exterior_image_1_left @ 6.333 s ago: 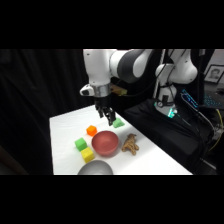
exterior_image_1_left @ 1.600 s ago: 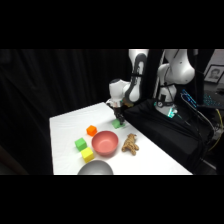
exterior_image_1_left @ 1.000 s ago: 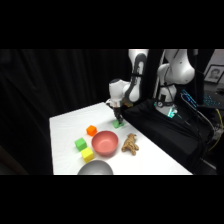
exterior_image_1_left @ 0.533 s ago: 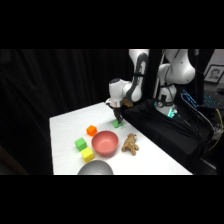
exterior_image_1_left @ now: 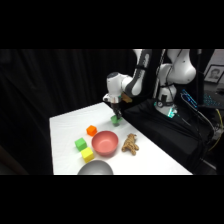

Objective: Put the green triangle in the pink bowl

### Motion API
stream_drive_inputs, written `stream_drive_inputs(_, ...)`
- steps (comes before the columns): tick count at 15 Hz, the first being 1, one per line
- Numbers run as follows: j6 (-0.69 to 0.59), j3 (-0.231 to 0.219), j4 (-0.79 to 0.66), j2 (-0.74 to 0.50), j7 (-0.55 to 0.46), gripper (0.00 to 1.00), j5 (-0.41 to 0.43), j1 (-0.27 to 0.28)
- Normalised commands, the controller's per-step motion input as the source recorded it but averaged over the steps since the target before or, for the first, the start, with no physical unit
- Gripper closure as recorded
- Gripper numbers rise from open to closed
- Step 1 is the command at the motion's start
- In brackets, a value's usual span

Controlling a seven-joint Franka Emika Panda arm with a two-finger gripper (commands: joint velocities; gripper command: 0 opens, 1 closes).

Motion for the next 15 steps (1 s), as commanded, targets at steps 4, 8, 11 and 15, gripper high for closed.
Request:
stream_drive_inputs(4, -0.4, -0.022, 0.0, -0.42, 0.13, 0.94, -0.189, -0.027)
stream_drive_inputs(8, -0.38, 0.032, 0.01, -0.41, 0.12, 0.94, -0.183, -0.071)
stream_drive_inputs(11, -0.35, 0.082, 0.04, -0.35, 0.12, 0.94, -0.156, -0.078)
stream_drive_inputs(15, -0.26, 0.122, 0.09, -0.19, 0.11, 0.94, -0.076, -0.049)
